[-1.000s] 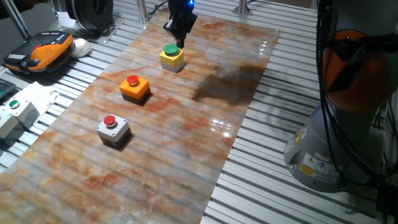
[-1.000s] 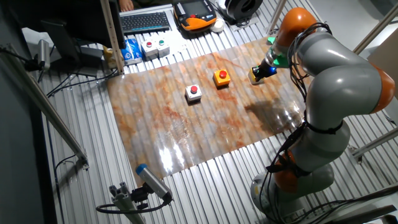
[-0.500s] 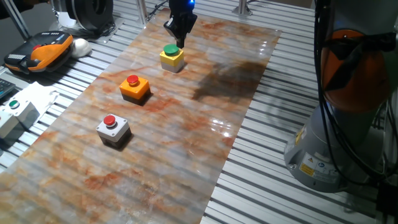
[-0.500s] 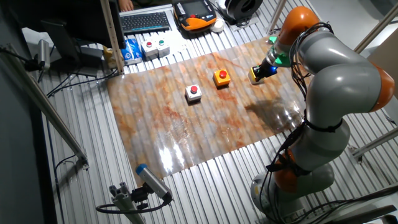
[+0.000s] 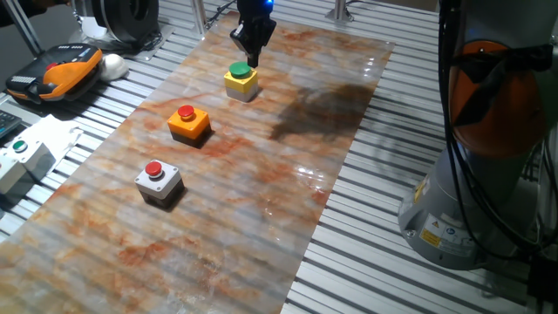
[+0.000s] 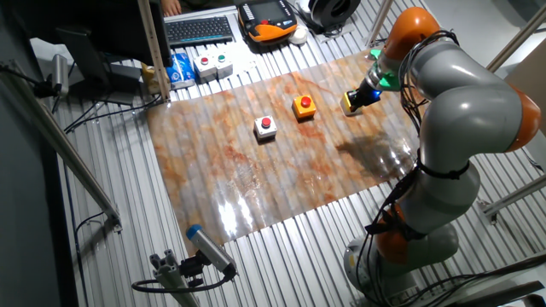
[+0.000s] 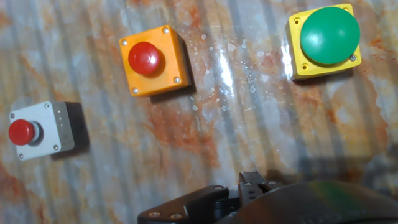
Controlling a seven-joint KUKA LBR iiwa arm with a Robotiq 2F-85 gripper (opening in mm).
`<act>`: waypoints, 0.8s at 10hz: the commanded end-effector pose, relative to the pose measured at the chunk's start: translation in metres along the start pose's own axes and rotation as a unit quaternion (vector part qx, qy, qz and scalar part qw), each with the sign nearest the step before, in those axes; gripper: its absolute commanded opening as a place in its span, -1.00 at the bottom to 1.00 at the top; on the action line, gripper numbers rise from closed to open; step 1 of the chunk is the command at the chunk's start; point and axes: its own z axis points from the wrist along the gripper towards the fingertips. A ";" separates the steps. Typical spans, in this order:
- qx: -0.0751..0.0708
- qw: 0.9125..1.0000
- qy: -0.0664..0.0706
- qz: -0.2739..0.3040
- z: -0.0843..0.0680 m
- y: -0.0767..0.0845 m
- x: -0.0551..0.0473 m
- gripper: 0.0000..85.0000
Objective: Press three buttons from left to right in sequence
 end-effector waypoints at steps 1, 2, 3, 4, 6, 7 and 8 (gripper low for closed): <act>0.000 1.000 0.001 0.002 0.000 0.000 0.000 -1.00; -0.003 1.000 0.001 0.005 0.000 0.000 0.000 -1.00; -0.004 1.000 0.001 0.008 0.000 0.000 0.000 -1.00; -0.003 1.000 0.001 0.012 0.000 0.000 0.000 -1.00; -0.004 1.000 0.003 0.016 0.000 0.000 0.000 -1.00; -0.003 1.000 0.001 0.017 0.000 0.000 0.000 -1.00; -0.001 1.000 0.001 0.019 0.000 0.000 0.000 -1.00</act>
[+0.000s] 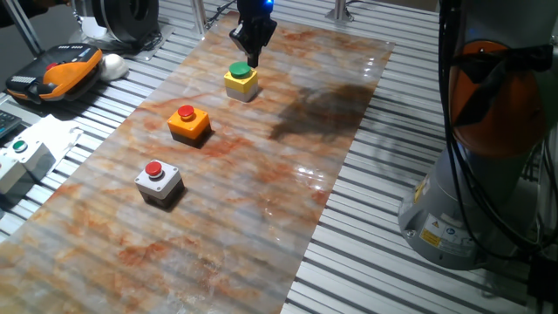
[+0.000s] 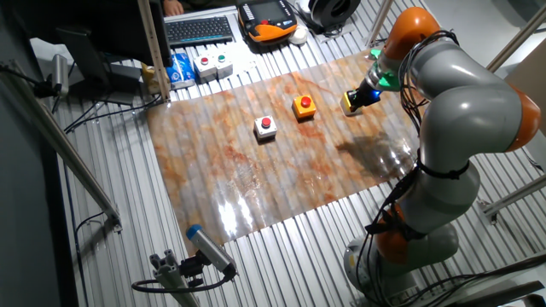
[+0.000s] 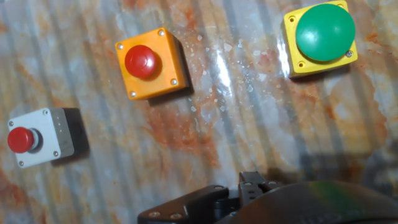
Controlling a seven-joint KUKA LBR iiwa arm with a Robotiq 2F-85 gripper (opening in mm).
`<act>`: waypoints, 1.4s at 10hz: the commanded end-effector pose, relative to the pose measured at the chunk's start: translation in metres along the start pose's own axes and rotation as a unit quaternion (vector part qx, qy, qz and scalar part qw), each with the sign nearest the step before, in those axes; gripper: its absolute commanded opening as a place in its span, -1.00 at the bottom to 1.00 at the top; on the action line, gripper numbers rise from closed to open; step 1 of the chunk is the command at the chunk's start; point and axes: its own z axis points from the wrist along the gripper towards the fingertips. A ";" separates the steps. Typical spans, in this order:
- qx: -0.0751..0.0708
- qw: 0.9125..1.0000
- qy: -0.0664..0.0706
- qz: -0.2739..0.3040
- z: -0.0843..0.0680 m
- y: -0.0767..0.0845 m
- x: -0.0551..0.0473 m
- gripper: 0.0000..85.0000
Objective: Press three buttons from left to right in sequence
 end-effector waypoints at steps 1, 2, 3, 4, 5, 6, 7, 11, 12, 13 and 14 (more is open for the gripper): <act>0.000 1.000 0.000 0.001 0.000 0.000 0.000 -1.00; 0.000 1.000 0.000 0.003 0.000 0.000 0.000 -1.00; 0.000 1.000 0.000 0.007 0.000 0.000 0.000 -1.00; -0.001 1.000 0.000 0.011 0.000 0.000 0.000 -1.00; -0.001 1.000 0.001 0.012 0.000 0.000 0.000 -1.00; -0.002 1.000 0.001 0.016 0.000 0.000 0.000 -1.00; -0.002 1.000 -0.004 0.019 0.000 0.000 0.000 -1.00; 0.049 0.998 -0.016 0.020 0.000 0.000 0.000 -1.00; 0.056 0.998 -0.018 0.021 0.000 0.000 0.000 -1.00; 0.060 0.998 -0.018 0.025 0.000 0.000 0.000 -1.00; 0.064 0.997 -0.019 0.029 0.000 0.000 0.000 -1.00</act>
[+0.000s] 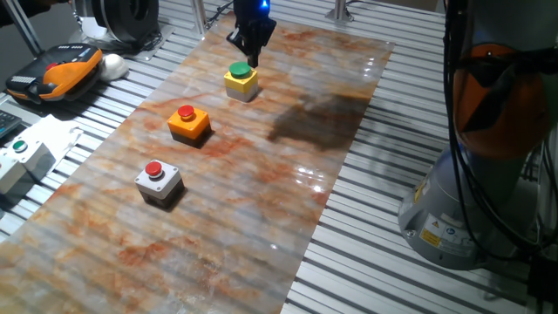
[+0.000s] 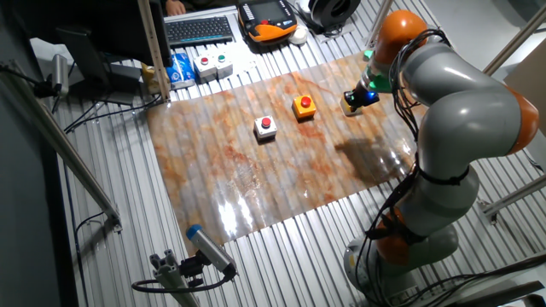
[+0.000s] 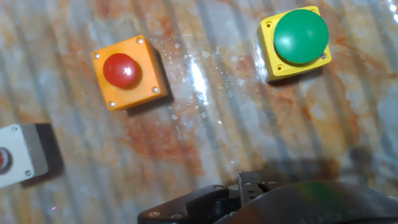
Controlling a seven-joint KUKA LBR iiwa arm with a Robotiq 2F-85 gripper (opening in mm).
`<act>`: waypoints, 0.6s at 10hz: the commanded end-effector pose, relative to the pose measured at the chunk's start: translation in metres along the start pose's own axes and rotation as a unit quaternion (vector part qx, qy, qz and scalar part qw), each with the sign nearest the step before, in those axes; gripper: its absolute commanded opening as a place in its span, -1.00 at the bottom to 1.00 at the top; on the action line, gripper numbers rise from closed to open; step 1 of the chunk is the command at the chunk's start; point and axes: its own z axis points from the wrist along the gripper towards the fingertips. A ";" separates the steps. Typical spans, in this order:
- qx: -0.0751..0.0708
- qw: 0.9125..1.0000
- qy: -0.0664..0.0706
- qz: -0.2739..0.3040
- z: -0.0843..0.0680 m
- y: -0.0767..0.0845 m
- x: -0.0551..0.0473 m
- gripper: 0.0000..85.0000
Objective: Press three buttons from left to right in sequence
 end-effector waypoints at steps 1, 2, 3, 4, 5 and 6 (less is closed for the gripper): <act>0.002 1.000 0.000 0.002 0.000 0.000 0.000 -1.00; 0.009 1.000 -0.001 0.003 0.000 0.000 0.000 -1.00; 0.033 0.999 -0.006 -0.003 0.000 0.000 0.000 -1.00; 0.068 0.998 -0.015 -0.010 0.000 0.000 0.000 -1.00; 0.076 0.997 -0.020 -0.011 0.000 0.000 0.000 -1.00; 0.072 0.997 -0.018 -0.009 0.000 0.000 0.000 -1.00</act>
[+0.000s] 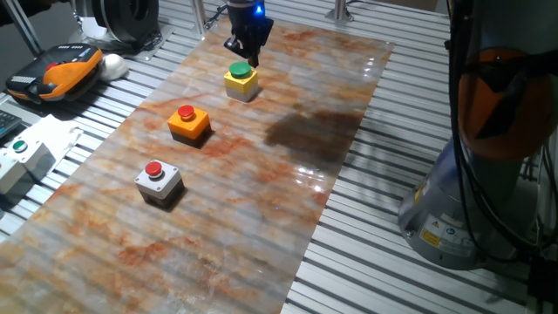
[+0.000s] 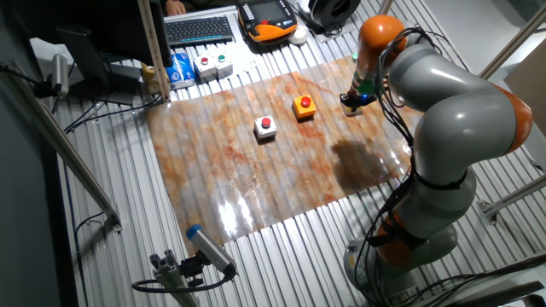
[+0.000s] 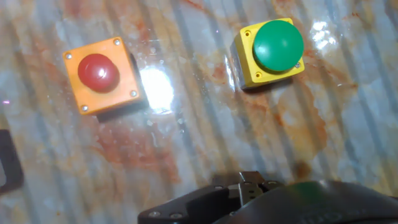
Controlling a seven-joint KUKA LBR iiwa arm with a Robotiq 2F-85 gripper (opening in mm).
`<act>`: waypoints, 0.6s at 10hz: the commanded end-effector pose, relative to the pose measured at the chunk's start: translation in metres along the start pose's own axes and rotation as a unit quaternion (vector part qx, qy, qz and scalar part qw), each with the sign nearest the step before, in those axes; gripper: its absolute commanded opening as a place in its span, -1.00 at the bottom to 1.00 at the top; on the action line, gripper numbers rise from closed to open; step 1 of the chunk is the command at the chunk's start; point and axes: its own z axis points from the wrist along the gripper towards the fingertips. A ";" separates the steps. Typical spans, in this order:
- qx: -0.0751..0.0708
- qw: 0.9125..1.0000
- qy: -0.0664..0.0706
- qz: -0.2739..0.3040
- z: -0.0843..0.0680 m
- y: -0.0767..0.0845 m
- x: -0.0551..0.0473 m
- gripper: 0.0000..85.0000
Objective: Press three buttons from left to right in sequence
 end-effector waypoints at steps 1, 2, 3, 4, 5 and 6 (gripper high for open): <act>-0.005 1.000 0.001 0.000 0.000 0.000 0.000 -1.00; -0.018 1.000 0.004 0.003 0.000 0.000 0.000 -1.00; -0.026 1.000 0.006 0.005 0.000 0.000 0.000 -1.00; -0.027 1.000 0.007 0.005 0.000 0.000 0.000 -1.00; -0.028 1.000 0.008 0.007 0.000 0.000 0.000 -1.00; -0.027 1.000 0.008 0.009 0.000 0.000 0.000 -1.00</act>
